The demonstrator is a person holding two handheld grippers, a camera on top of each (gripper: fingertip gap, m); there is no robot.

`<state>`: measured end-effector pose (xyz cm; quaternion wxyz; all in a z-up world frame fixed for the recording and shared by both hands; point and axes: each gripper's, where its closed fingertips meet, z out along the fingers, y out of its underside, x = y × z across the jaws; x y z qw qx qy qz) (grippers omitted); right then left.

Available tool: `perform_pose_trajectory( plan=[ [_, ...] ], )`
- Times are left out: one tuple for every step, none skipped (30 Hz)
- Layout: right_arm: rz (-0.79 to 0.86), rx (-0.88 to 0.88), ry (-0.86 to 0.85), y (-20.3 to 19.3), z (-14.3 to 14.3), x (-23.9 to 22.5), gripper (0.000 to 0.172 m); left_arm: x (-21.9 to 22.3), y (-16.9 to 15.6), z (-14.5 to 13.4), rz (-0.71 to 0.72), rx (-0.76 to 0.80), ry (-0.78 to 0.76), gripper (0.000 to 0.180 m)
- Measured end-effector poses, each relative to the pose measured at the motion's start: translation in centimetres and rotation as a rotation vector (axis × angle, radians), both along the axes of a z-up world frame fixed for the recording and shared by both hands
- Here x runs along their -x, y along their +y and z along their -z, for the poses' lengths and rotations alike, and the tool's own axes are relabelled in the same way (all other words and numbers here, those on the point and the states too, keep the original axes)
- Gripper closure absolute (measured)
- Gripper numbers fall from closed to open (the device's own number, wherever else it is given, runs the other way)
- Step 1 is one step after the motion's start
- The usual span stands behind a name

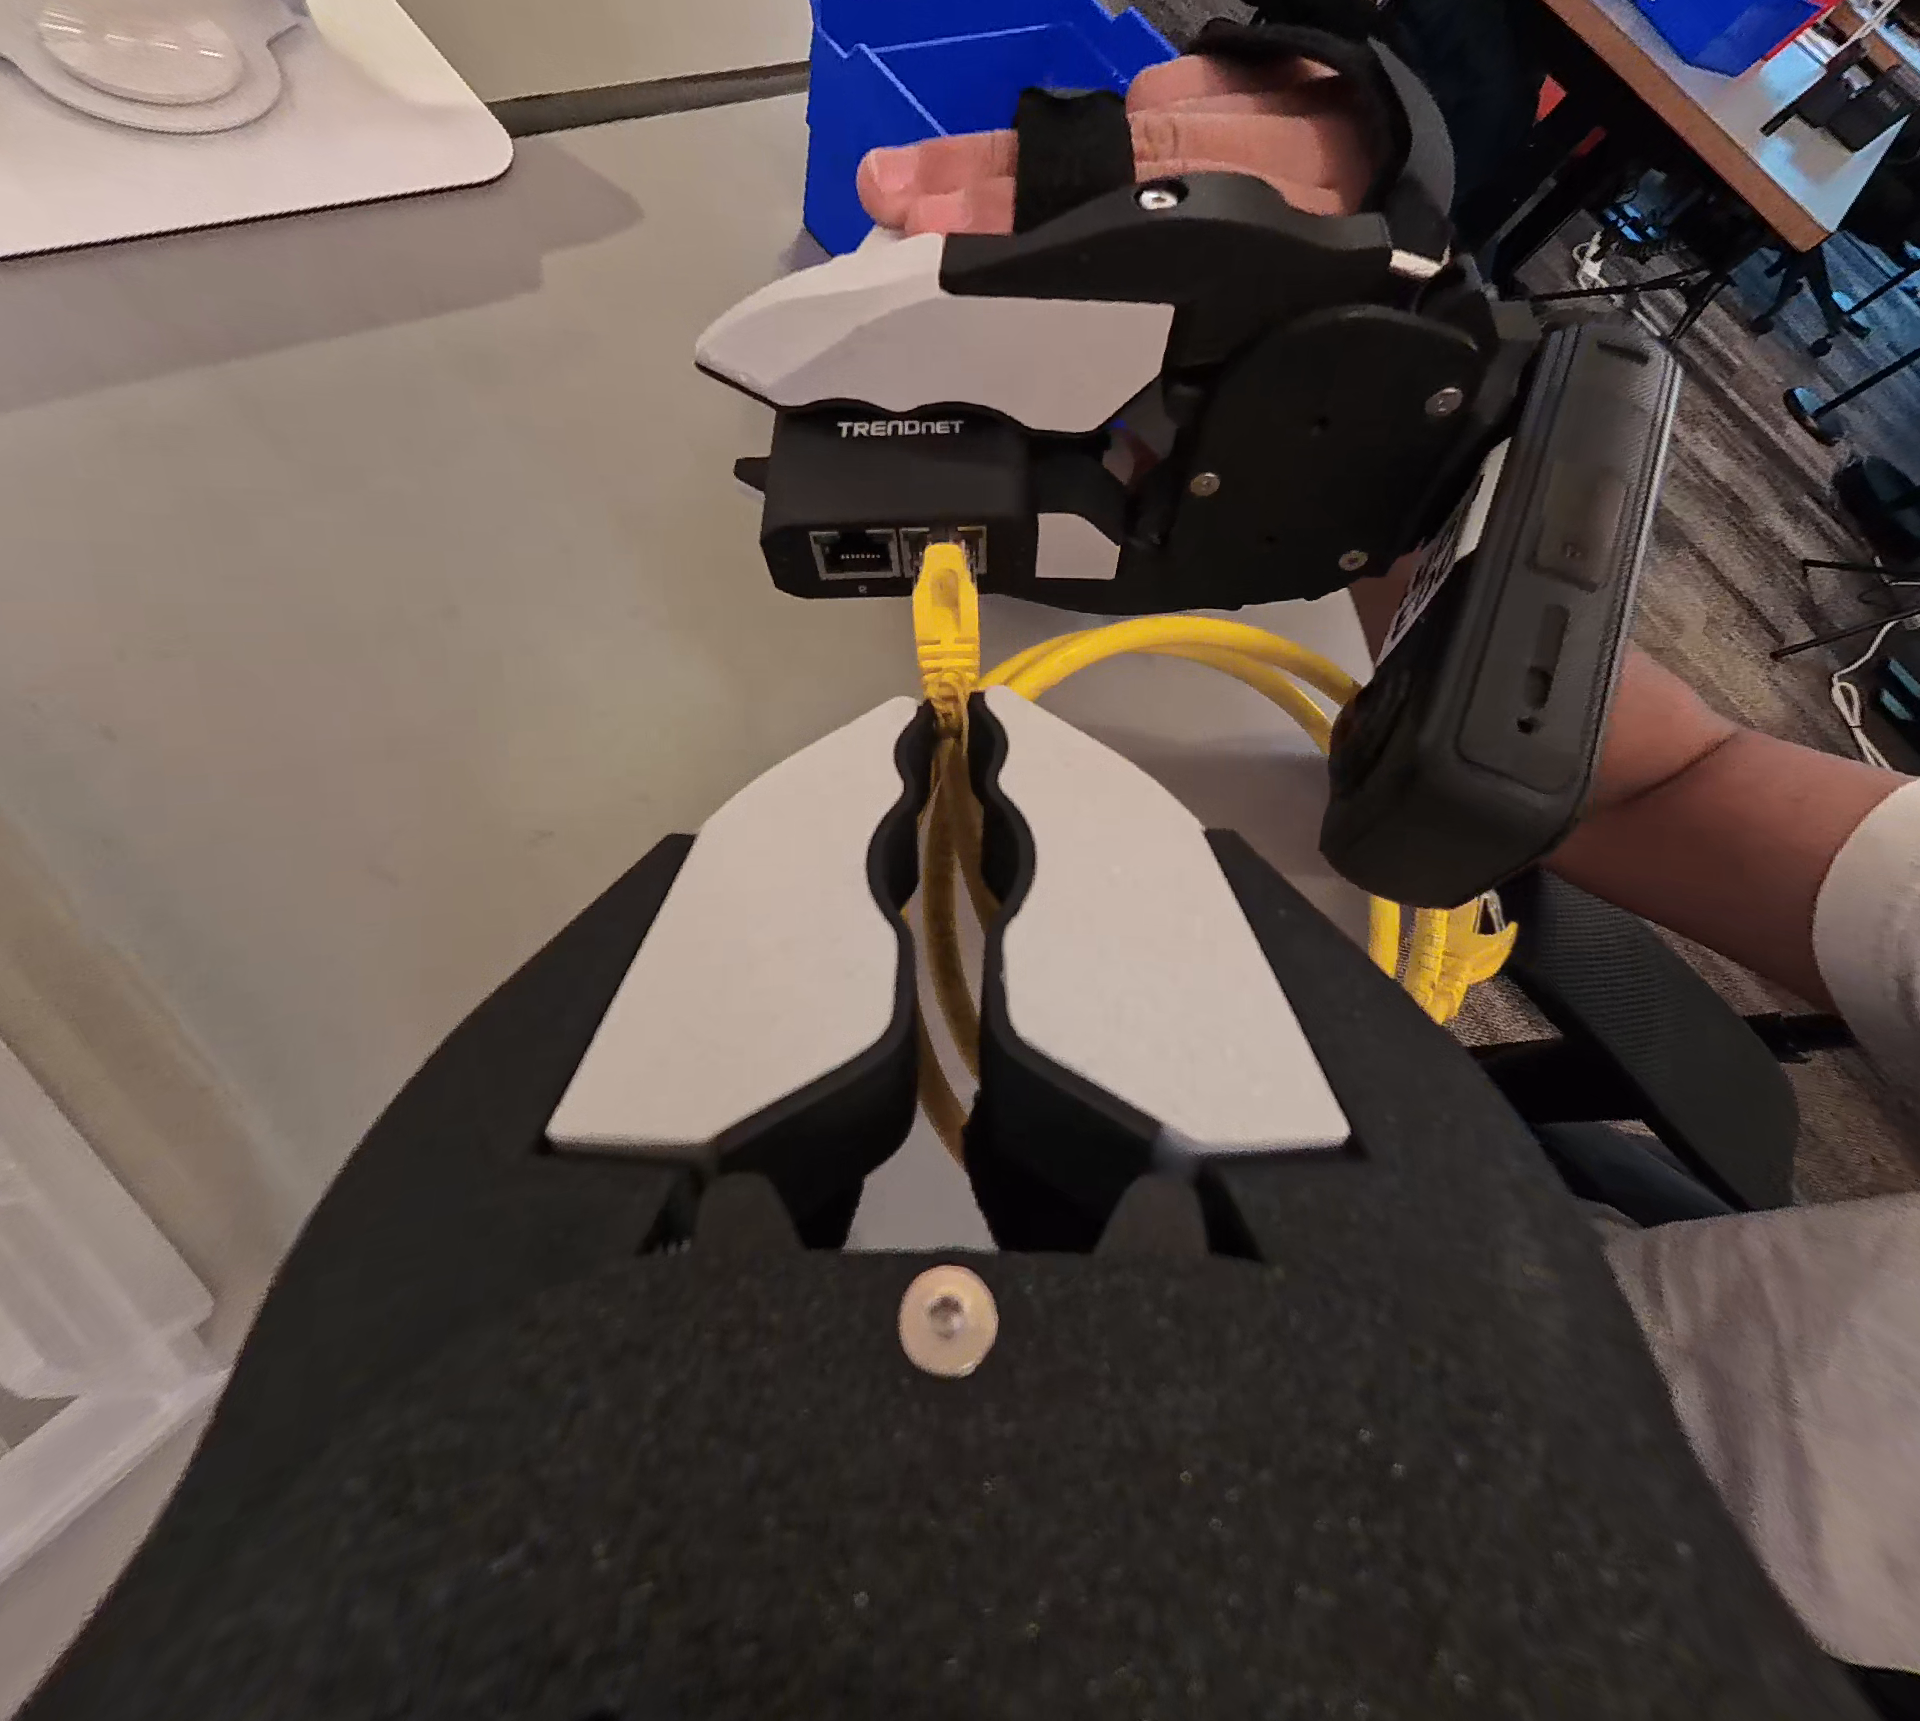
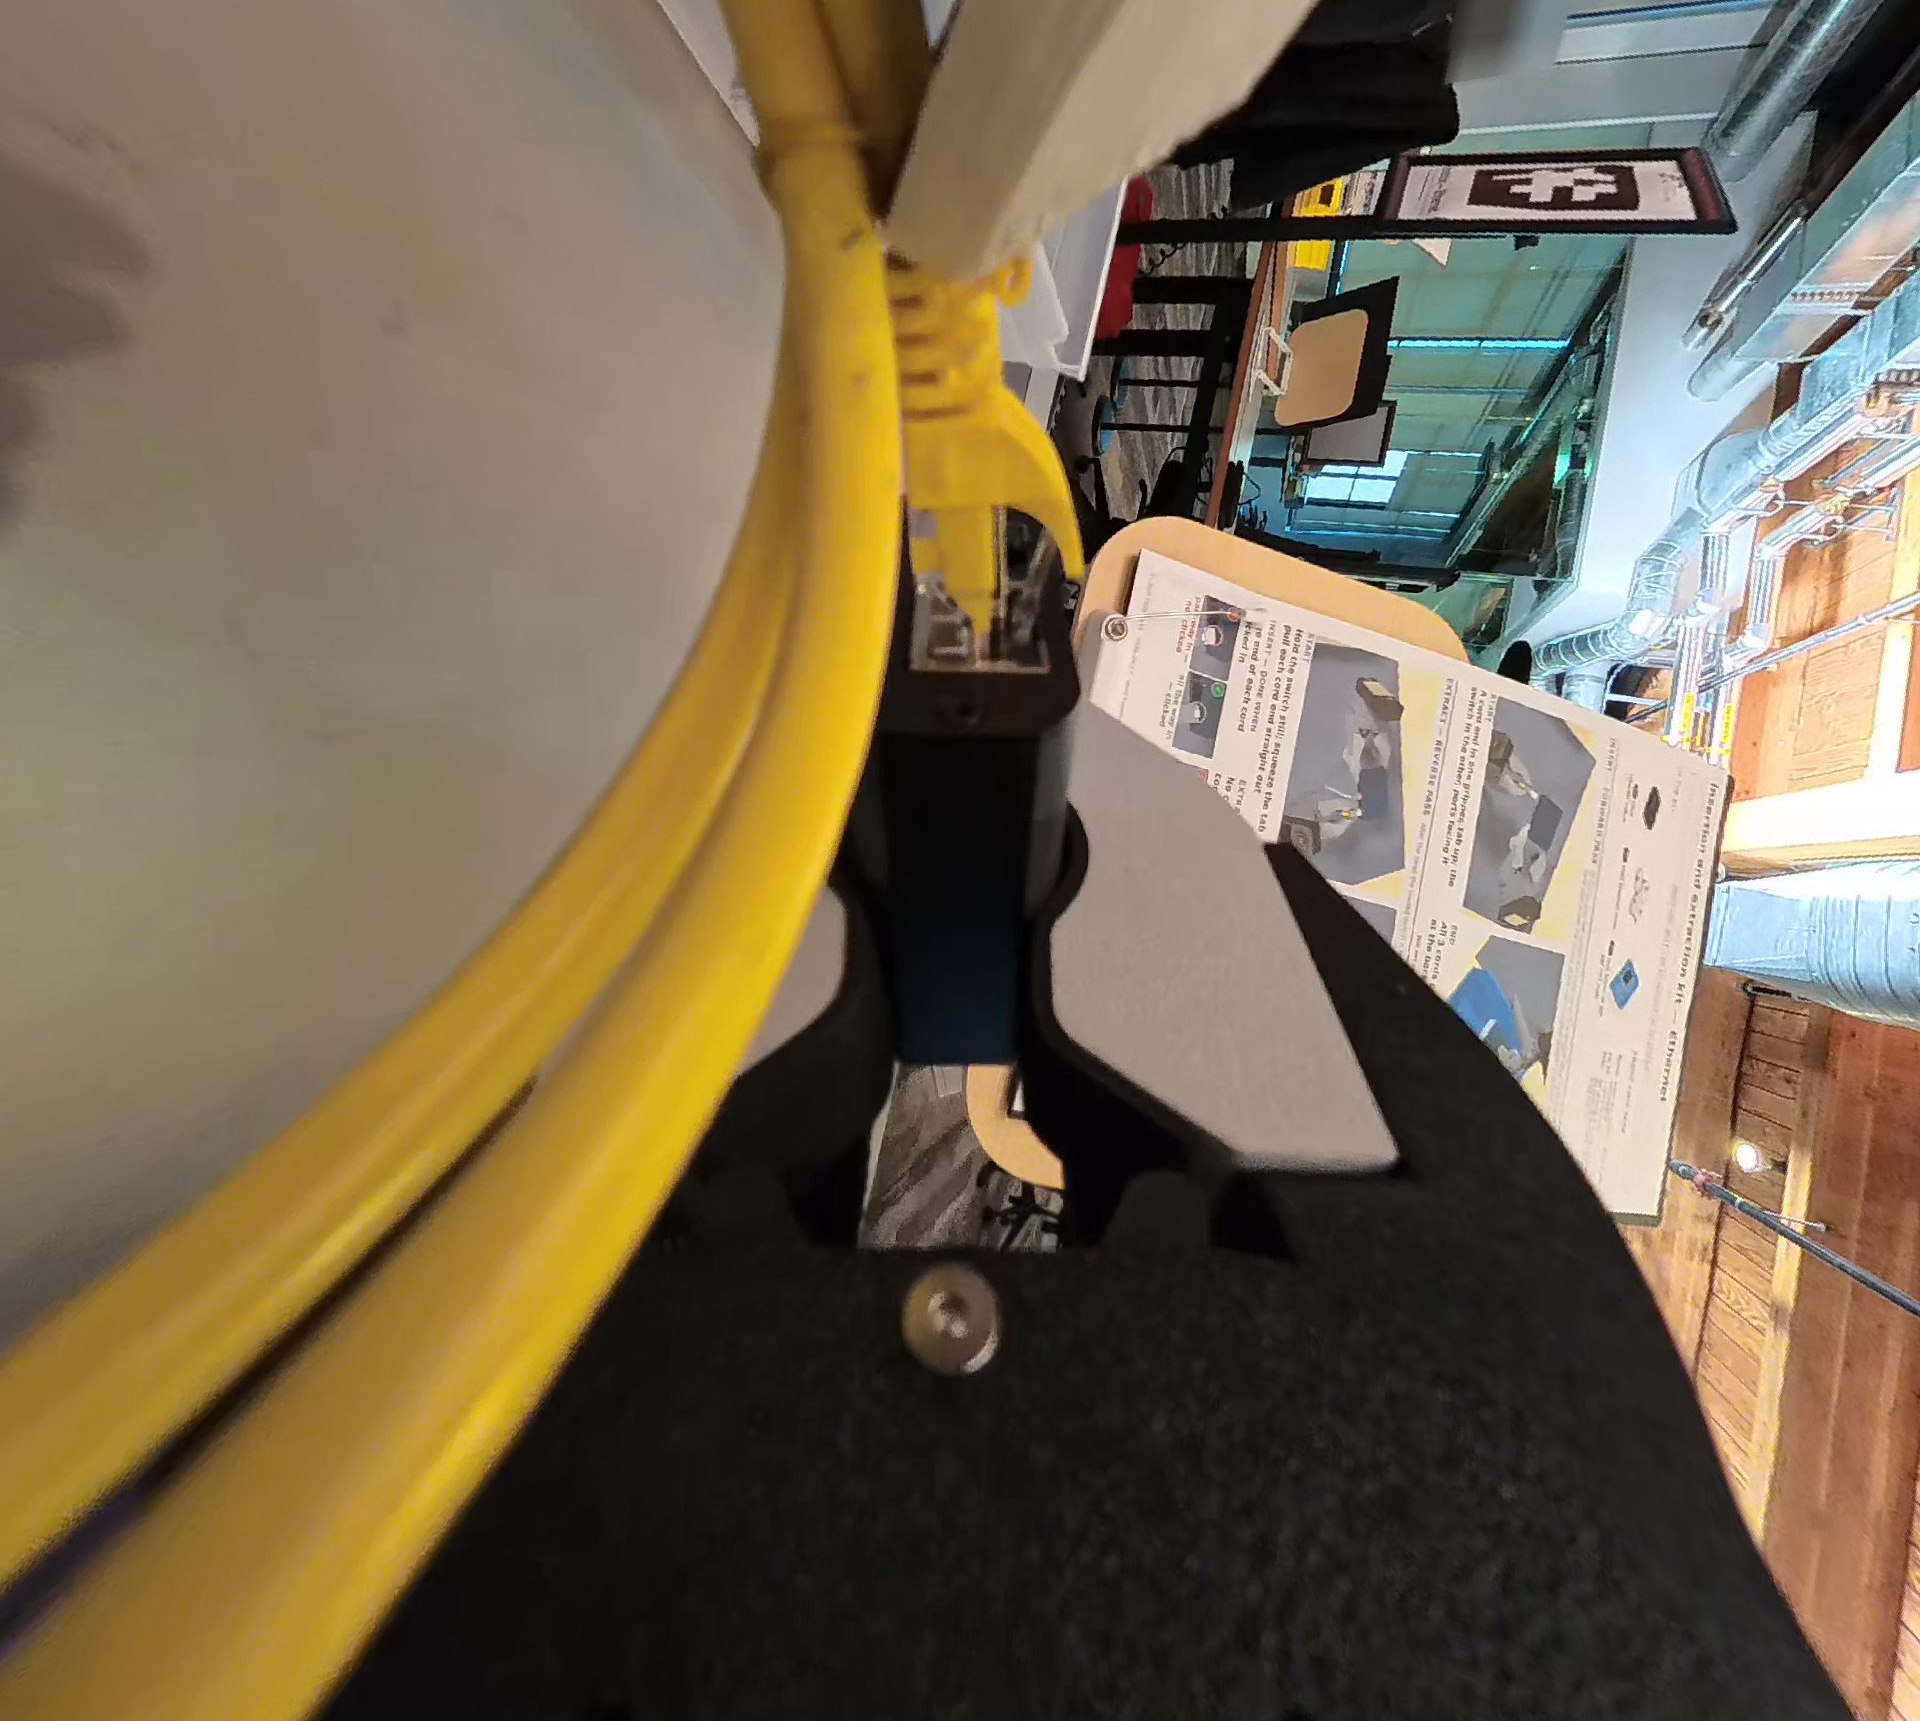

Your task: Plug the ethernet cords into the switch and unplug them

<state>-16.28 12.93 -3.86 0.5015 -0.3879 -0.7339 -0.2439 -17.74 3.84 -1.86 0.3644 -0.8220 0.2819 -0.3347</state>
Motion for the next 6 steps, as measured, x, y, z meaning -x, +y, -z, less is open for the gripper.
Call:
perform_pose_trajectory(
  plan=[
    [0.003,0.004,0.000,0.01,0.07,0.00,0.144,0.03,0.03,0.01,-0.002,-0.006,0.005,0.175],
    [0.006,0.013,0.003,-0.01,0.16,0.01,0.144,0.07,0.05,0.01,-0.003,-0.013,0.010,0.175],
    [0.005,0.025,0.008,-0.08,0.28,0.06,0.143,0.10,0.04,0.00,-0.003,-0.019,0.016,0.175],
    [0.001,0.035,0.014,-0.17,0.39,0.13,0.143,0.12,0.02,-0.03,-0.004,-0.024,0.020,0.175],
    [-0.002,0.044,0.022,-0.25,0.42,0.17,0.142,0.12,-0.01,-0.08,-0.002,-0.031,0.024,0.175],
    [-0.006,0.053,0.029,-0.31,0.43,0.20,0.142,0.13,-0.02,-0.15,-0.001,-0.042,0.030,0.175]
  ],
)
